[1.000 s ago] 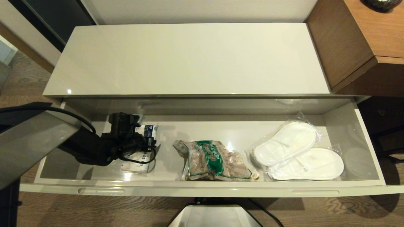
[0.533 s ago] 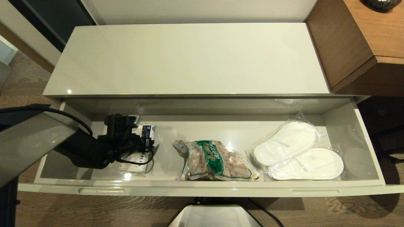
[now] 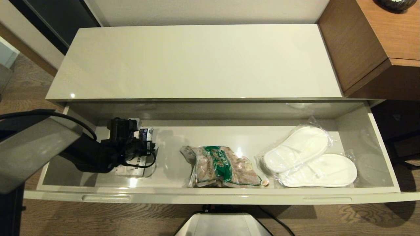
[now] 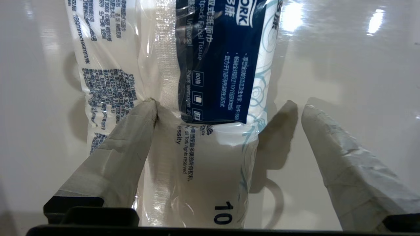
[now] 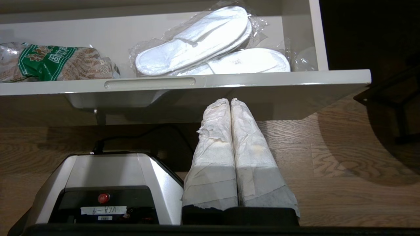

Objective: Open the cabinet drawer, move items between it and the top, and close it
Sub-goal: Take out the tissue from the drawer

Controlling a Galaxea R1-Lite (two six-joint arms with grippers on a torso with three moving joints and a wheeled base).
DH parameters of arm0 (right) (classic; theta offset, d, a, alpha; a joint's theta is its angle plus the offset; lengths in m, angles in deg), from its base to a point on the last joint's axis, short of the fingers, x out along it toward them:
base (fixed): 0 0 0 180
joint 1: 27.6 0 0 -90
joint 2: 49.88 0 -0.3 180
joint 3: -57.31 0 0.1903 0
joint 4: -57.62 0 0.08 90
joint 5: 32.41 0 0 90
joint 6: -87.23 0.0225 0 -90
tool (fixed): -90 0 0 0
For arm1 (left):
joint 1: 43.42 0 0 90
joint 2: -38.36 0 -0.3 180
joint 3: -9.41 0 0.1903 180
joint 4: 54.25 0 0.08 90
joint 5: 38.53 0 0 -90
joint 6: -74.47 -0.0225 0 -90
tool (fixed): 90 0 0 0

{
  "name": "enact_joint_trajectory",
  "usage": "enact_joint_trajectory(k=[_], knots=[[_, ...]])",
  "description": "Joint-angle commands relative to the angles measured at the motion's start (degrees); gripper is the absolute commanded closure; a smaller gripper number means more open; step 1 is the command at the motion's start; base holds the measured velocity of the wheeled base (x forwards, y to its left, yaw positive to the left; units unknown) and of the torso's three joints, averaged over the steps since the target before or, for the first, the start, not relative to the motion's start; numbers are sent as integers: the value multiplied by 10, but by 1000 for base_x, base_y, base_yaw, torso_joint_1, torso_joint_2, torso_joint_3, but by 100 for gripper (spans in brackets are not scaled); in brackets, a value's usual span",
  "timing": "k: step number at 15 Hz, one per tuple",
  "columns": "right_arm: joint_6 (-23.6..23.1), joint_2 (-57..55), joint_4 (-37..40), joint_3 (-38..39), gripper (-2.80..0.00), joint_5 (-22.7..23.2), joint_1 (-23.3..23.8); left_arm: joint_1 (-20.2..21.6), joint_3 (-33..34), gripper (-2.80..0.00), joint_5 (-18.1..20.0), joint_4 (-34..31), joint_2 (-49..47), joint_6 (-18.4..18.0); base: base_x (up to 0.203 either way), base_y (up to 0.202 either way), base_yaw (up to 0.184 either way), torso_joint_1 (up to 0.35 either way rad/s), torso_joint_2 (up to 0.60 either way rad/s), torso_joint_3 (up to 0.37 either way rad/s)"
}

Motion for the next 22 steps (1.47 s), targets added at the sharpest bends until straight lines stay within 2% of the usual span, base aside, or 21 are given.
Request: enact_joint_trajectory(k=[1,4,5,7,14,17,22], knots=[[0,10,0,1,0,0,0,-6,-6,-280,-43,-1,-22,-3,0,0,0,0,0,0],[0,10,0,1,0,0,0,-14,-7,-280,-48,-2,-25,-3,0,0,0,0,0,0],[0,10,0,1,0,-1,0,-15,-7,0,-50,-2,-26,-3,0,0,0,0,0,0],[0,10,0,1,0,0,0,-21,-7,0,-69,1,-28,-14,0,0,0,0,0,0],[0,10,0,1,0,0,1,-29,-1,0,-69,1,-18,-16,0,0,0,0,0,0],[0,10,0,1,0,-1,0,-36,8,0,-64,0,16,-15,0,0,0,0,0,0],[0,10,0,1,0,0,1,-56,43,0,-61,-27,141,-16,0,0,0,0,0,0]])
